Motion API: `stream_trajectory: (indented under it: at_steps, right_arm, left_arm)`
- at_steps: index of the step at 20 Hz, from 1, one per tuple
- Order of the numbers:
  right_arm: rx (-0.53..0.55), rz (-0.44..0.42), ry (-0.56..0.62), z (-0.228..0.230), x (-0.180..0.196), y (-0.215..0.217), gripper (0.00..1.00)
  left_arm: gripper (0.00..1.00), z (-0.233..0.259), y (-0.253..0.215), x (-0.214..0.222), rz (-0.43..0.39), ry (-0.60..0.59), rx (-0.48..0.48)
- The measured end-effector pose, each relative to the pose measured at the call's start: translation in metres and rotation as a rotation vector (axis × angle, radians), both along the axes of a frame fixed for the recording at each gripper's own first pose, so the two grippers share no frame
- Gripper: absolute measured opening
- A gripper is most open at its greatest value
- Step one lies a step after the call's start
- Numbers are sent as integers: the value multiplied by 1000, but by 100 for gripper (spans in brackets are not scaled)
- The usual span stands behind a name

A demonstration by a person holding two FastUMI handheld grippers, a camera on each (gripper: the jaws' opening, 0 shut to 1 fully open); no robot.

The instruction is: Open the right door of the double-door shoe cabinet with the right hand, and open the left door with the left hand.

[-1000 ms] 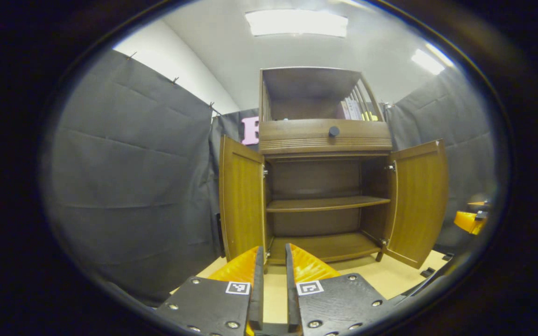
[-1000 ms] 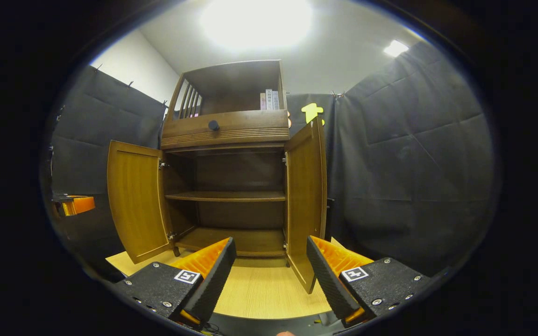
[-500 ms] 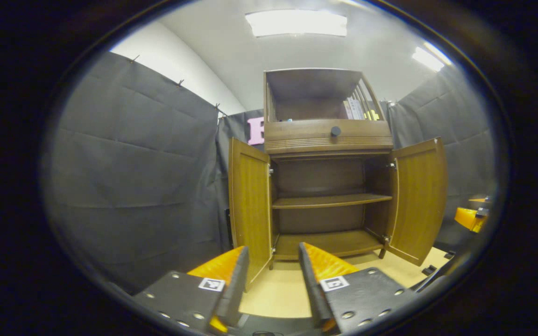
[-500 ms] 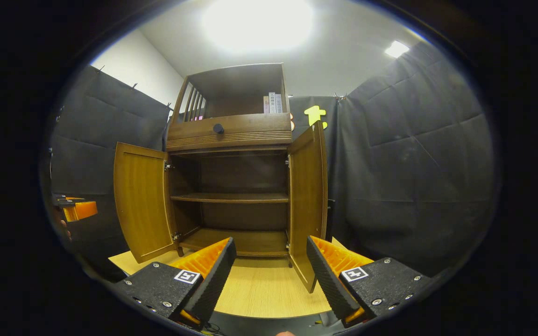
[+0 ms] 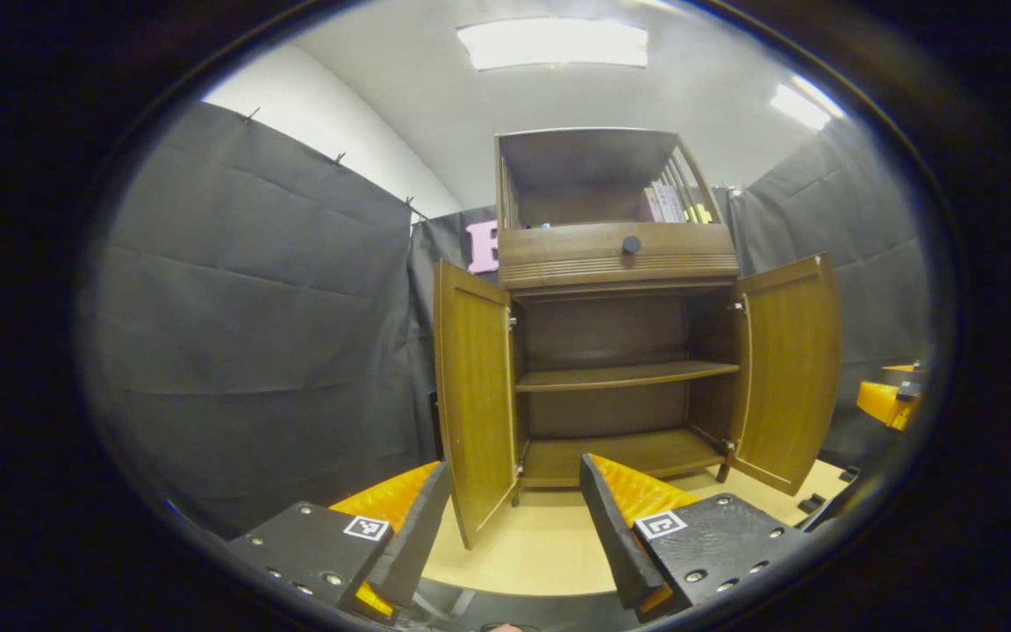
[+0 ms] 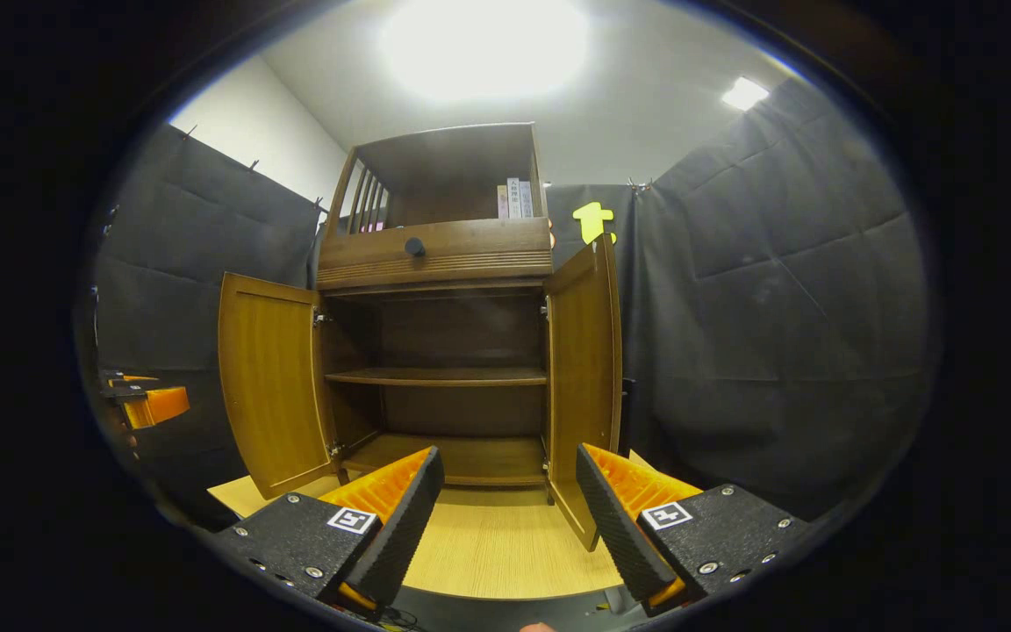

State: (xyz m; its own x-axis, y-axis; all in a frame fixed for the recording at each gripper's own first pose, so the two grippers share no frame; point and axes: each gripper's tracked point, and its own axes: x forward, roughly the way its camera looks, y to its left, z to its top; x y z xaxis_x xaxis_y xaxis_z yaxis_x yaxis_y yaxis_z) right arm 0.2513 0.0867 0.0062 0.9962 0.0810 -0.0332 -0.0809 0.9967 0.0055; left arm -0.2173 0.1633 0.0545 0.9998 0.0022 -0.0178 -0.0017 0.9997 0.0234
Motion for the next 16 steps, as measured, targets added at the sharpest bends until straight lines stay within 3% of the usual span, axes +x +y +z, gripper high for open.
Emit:
stream_trajectory:
  at_steps: [16]
  right_arm:
    - [-8, -14, -13, 2, 2, -2, 94]
  left_arm:
    - [92, 4, 15, 1, 33, -35, -8]
